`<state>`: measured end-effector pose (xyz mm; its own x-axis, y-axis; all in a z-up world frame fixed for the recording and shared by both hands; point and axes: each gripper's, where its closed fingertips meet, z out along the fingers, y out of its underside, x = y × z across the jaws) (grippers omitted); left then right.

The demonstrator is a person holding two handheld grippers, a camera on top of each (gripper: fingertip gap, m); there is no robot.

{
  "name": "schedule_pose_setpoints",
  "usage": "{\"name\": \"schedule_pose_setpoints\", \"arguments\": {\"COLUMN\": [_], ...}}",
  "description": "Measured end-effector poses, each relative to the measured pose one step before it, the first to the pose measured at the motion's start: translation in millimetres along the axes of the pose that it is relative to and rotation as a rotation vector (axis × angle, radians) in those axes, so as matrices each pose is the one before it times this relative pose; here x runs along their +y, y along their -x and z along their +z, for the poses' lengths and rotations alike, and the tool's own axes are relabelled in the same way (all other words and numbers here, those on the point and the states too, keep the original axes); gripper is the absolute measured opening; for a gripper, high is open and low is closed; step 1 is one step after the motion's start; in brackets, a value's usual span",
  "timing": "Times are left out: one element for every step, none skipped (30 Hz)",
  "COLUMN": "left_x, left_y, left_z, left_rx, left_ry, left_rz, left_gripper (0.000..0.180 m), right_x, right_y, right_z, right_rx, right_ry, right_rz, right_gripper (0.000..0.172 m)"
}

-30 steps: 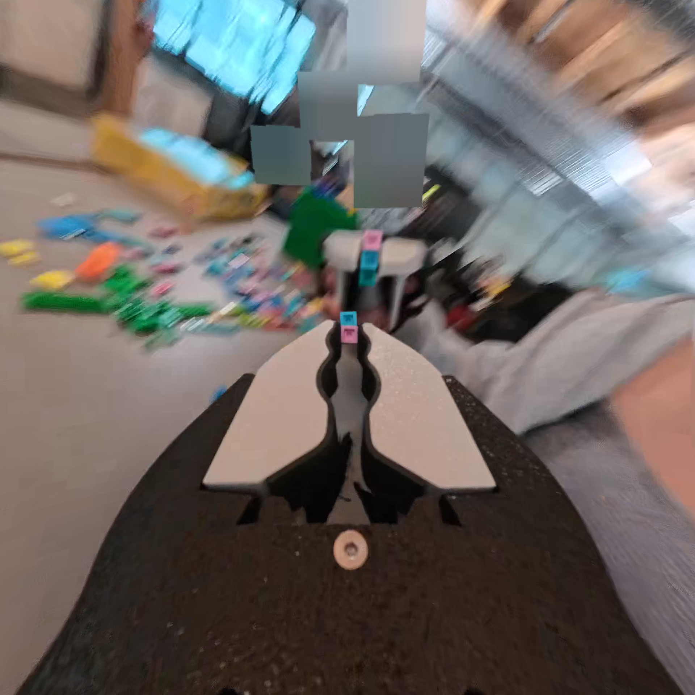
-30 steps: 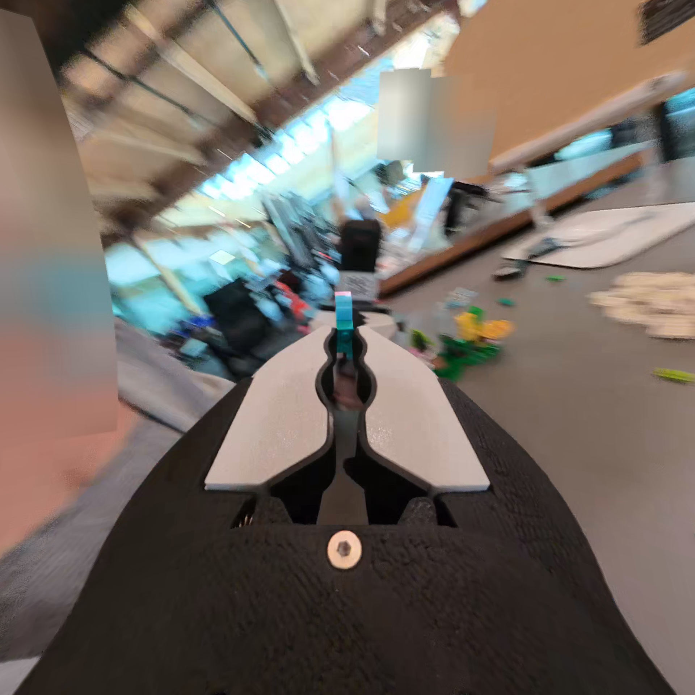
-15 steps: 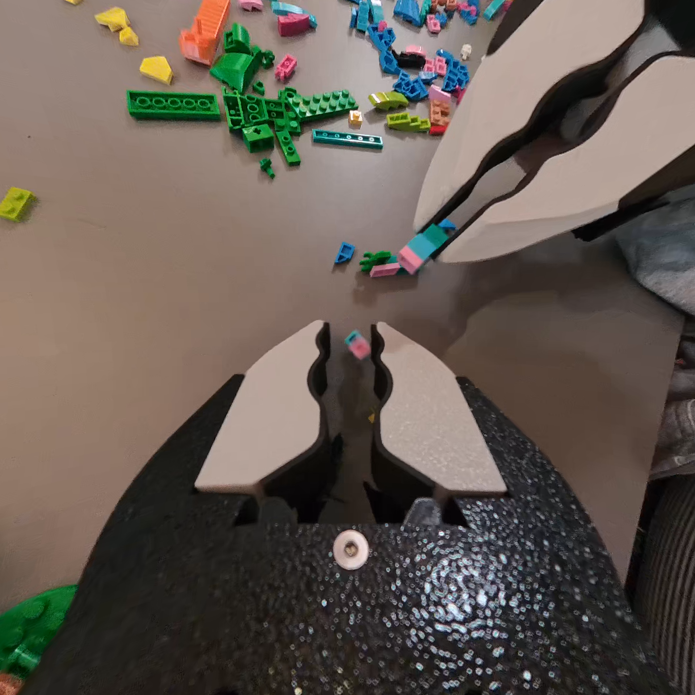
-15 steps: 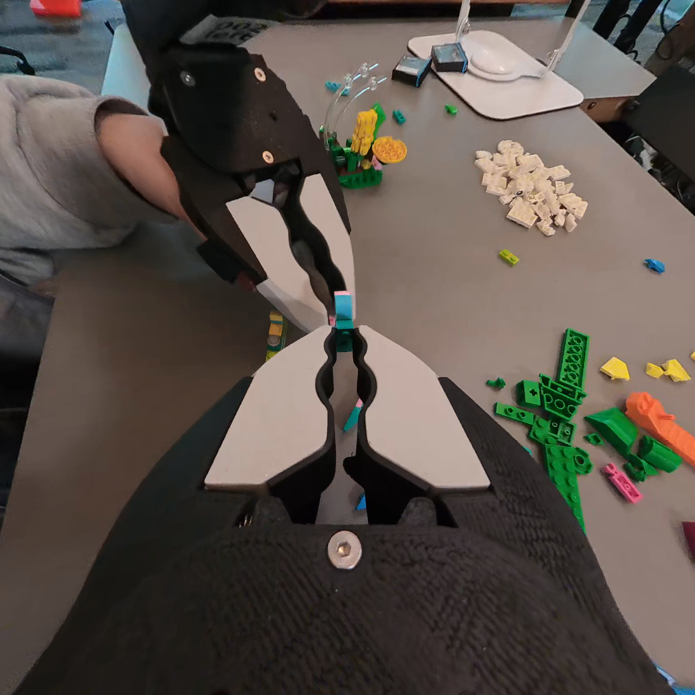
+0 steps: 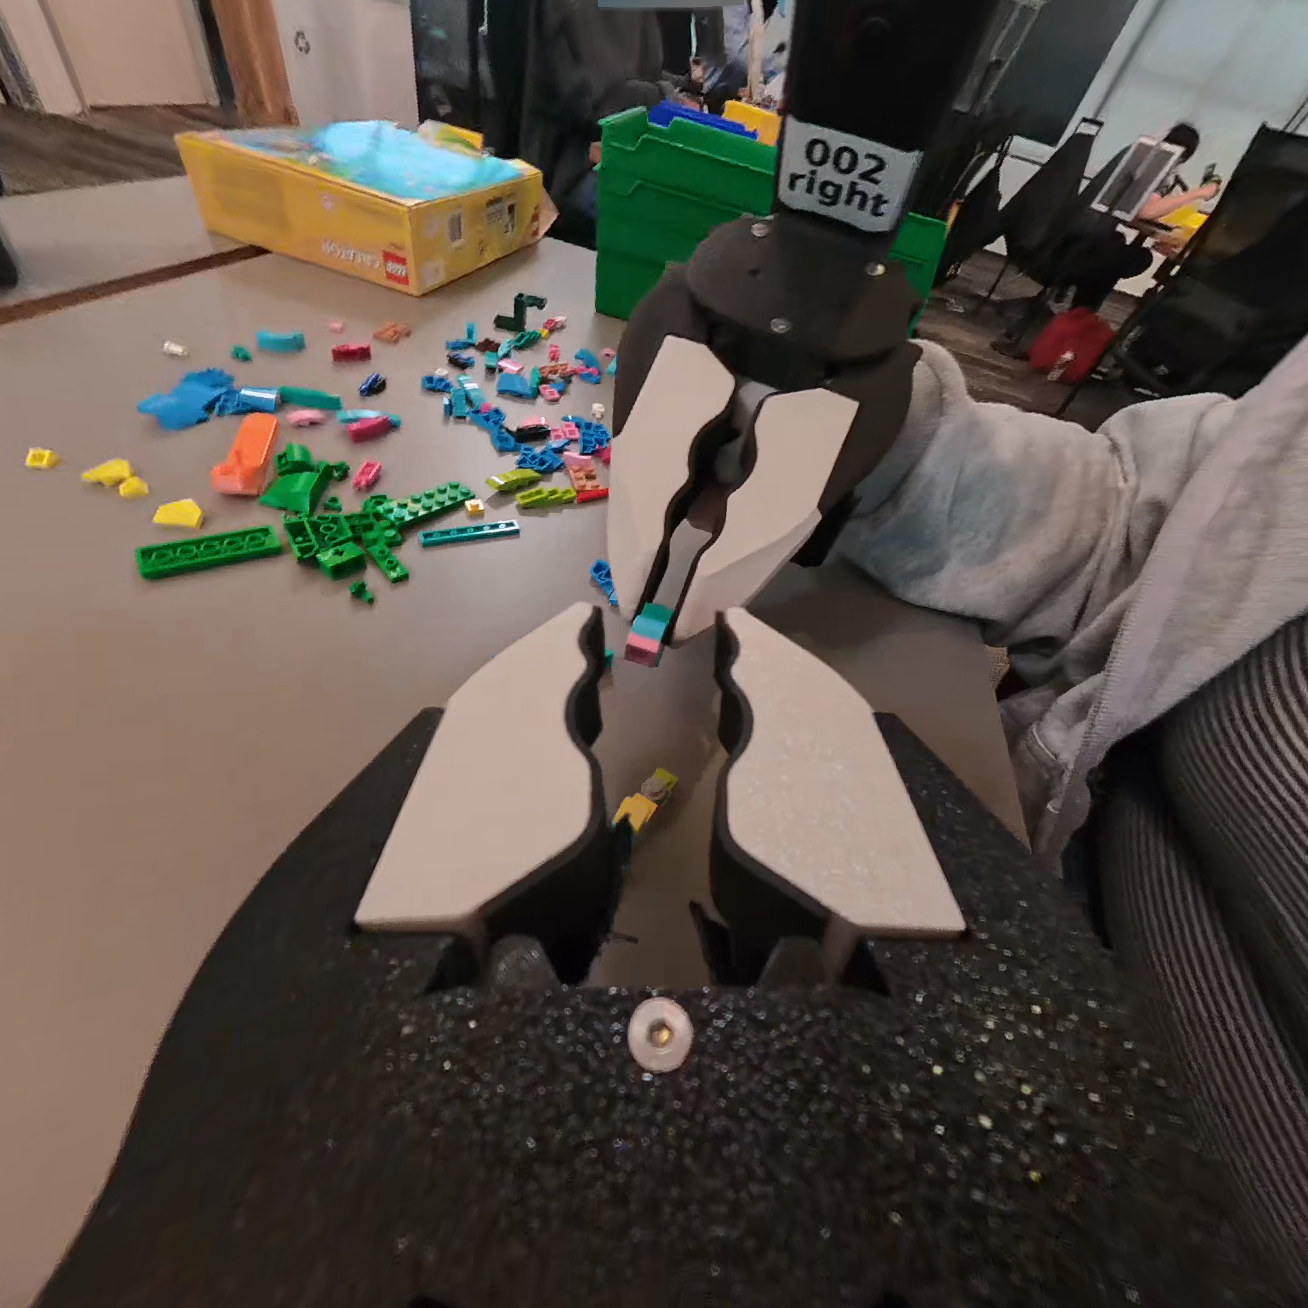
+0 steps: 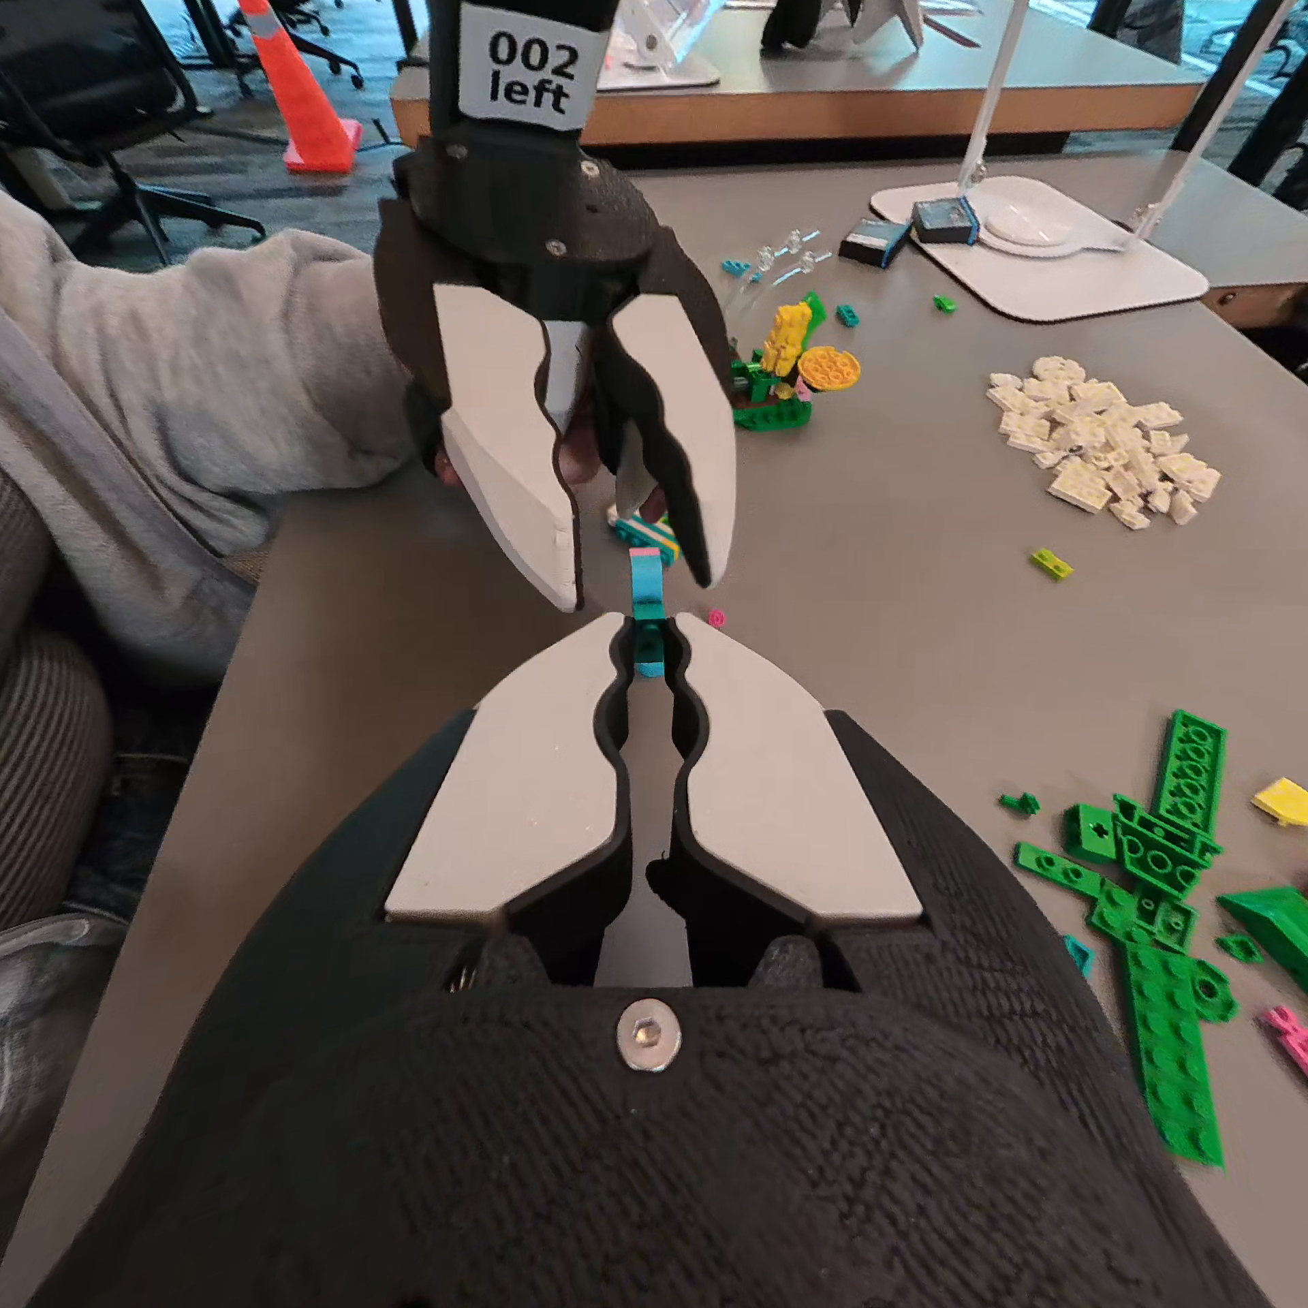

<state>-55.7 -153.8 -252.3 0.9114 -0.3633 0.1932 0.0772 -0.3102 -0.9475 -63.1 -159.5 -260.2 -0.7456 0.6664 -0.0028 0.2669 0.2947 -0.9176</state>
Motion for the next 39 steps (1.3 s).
{"name": "schedule_pose_setpoints", "arguments": {"left_x": [-1.9, -1.73, -0.4, -1.31, -4.45, -6.66, -6.73, -4.43, -1.96, -1.92, -2.62, -2.77, -2.61, -1.33, 0.12, -0.1, -0.22, 1.02, 3.4, 4.65, 3.92, 2.59, 2.21, 2.02, 1.04, -0.58, -1.25, -1.44, -1.54, -1.63, -2.35, -3.68, -5.27, -6.46, -7.55, -7.85, -7.46, -6.89, -6.7], "left_y": [-1.33, 0.36, -3.19, -5.51, -6.42, -7.97, -8.08, -6.5, -4.03, -1.85, -0.53, -2.2, -0.98, 1.11, 1.97, 1.65, 2.63, 3.56, 5.19, 6.52, 7.35, 8.82, 9.09, 5.11, -0.53, -1.3, 0.06, -0.98, -1.78, -0.81, -2.07, -5.41, -5.53, -3.56, -1.37, 0.79, 2.04, 2.86, 4.16], "left_z": [0.13, -0.46, -0.87, -1.36, -2.2, -2.87, -2.14, -0.87, -0.64, -0.96, -1.38, -1.51, -1.55, -1.41, -0.79, -0.36, 0.06, 0.43, 0.87, 1.19, 1.28, 1.25, 1.08, 1.03, 0.79, 0.28, -0.26, -0.82, -1.27, -1.61, -2.34, -3.25, -4.34, -5.42, -6.64, -7.7, -8.62, -9.37, -9.75], "left_rx": [0.0034, -0.0045, 0.0277, 0.0498, 0.062, 0.0761, 0.0734, 0.0557, 0.0323, 0.013, 0.0038, 0.0161, 0.0066, -0.0106, -0.0185, -0.0206, -0.0282, -0.0366, -0.0513, -0.0629, -0.0694, -0.0761, -0.0736, -0.0437, -0.0034, 0.0033, -0.0034, 0.0072, 0.0131, 0.0072, 0.0137, 0.0344, 0.0325, 0.0193, 0.0054, -0.0068, -0.0152, -0.0224, -0.0312], "left_ry": [-0.0139, -0.0137, -0.0049, -0.0109, -0.0331, -0.0507, -0.0499, -0.0331, -0.0155, -0.0137, -0.0172, -0.0162, -0.0142, -0.0049, 0.0061, 0.0058, 0.0077, 0.02, 0.0362, 0.046, 0.0388, 0.0283, 0.0227, 0.0171, 0.006, -0.0066, -0.0086, -0.0079, -0.0088, -0.0099, -0.015, -0.0208, -0.0265, -0.0264, -0.027, -0.0248, -0.021, -0.0178, -0.0165], "left_rz": [0.01, 0.0057, 0.002, -0.0205, -0.039, -0.0439, -0.0403, -0.026, -0.0109, -0.002, -0.0014, -0.0063, -0.0044, 0.0036, 0.0063, 0.0078, 0.0083, 0.0135, 0.0207, 0.025, 0.0227, 0.0137, 0.0068, 0.0114, 0.0188, 0.0152, 0.0066, 0.0069, 0.0076, 0.0098, 0.0176, 0.0233, 0.0197, 0.0158, 0.0105, 0.0055, 0.0065, 0.0104, 0.0117], "left_gripper": [0.018, 0.009, 0.008, 0.008, 0.008, 0.008, 0.008, 0.008, 0.008, 0.008, 0.008, 0.007, 0.008, 0.008, 0.008, 0.007, 0.007, 0.007, 0.008, 0.008, 0.008, 0.008, 0.008, 0.008, 0.008, 0.008, 0.008, 0.008, 0.008, 0.008, 0.008, 0.008, 0.008, 0.008, 0.008, 0.008, 0.008, 0.008, 0.008], "right_x": [-1.03, -0.93, -0.93, -1.51, -3.83, -7.26, -9.22, -7.09, -3.41, -2.47, -3.02, -3.13, -2.77, -2.03, -0.85, -0.31, -0.51, -0.34, 0.06, 0.41, 0.81, 0.27, -0.82, -0.05, 1.97, 2.83, 3.26, 3.51, 3.3, 2.54, 1.89, 1.85, 2.09, 1.63, 0.92, -0.66, -1.7, -1.67, -1.36], "right_y": [1.73, 1.94, 2.73, 3.76, 5.6, 6.44, 7.13, 5.97, 4.11, 3.28, 3.34, 2.39, 1.01, -0.45, -2.16, -3.39, -3.53, -3.88, -5.14, -7.19, -7.54, -6.38, -6.4, -6.04, -3.85, -2.54, -1.71, -0.79, 0.05, 0.05, -0.18, -1.05, -2.41, -2.32, -0.96, -0.88, -0.42, 0.6, 1.3], "right_z": [-0.12, -0.03, -0.21, -0.57, -1.09, -2.03, -2.03, -0.91, 0.1, 0.0, -0.28, -0.55, -0.92, -1.13, -1.1, -1.27, -1.37, -1.59, -1.51, -1.59, -1.49, -1.22, -0.95, -0.66, -0.2, 0.18, 0.63, 1.01, 1.22, 1.24, 1.32, 1.23, 1.01, 0.83, 0.64, 0.59, 0.39, 0.4, 0.7], "right_rx": [-0.0096, -0.0106, -0.017, -0.0262, -0.0437, -0.0582, -0.0683, -0.0596, -0.0424, -0.0331, -0.0316, -0.0223, -0.0096, 0.0019, 0.0146, 0.0243, 0.0265, 0.0293, 0.0413, 0.0569, 0.0613, 0.0546, 0.0544, 0.0493, 0.0329, 0.0254, 0.0214, 0.0154, 0.0099, 0.0104, 0.0131, 0.0206, 0.0316, 0.0333, 0.0249, 0.0262, 0.0232, 0.0129, 0.0042], "right_ry": [-0.0054, -0.0051, -0.0068, -0.0126, -0.0312, -0.0564, -0.0678, -0.0542, -0.0322, -0.0285, -0.03, -0.0272, -0.0215, -0.0144, -0.0061, -0.0023, -0.0053, -0.0033, 0.0013, 0.0048, 0.0091, 0.0061, -0.0027, 0.0013, 0.0138, 0.018, 0.0192, 0.0192, 0.0184, 0.0129, 0.0096, 0.0109, 0.0112, 0.0078, 0.005, -0.0044, -0.0113, -0.0085, -0.0056], "right_rz": [-0.0006, -0.0003, 0.0017, 0.006, 0.0176, 0.0356, 0.0469, 0.04, 0.0243, 0.0198, 0.0205, 0.0169, 0.0071, 0.0004, -0.0048, -0.0108, -0.0136, -0.0145, -0.0219, -0.0328, -0.0393, -0.0384, -0.0322, -0.0265, -0.0253, -0.0267, -0.027, -0.0233, -0.0188, -0.0209, -0.0266, -0.0337, -0.0431, -0.049, -0.0486, -0.0491, -0.0469, -0.0385, -0.029], "right_gripper": [0.006, 0.006, 0.006, 0.006, 0.005, 0.005, 0.006, 0.006, 0.006, 0.005, 0.005, 0.006, 0.006, 0.006, 0.006, 0.006, 0.006, 0.006, 0.006, 0.006, 0.006, 0.006, 0.005, 0.005, 0.005, 0.006, 0.006, 0.006, 0.006, 0.006, 0.006, 0.006, 0.006, 0.006, 0.006, 0.006, 0.006, 0.006, 0.006]}}
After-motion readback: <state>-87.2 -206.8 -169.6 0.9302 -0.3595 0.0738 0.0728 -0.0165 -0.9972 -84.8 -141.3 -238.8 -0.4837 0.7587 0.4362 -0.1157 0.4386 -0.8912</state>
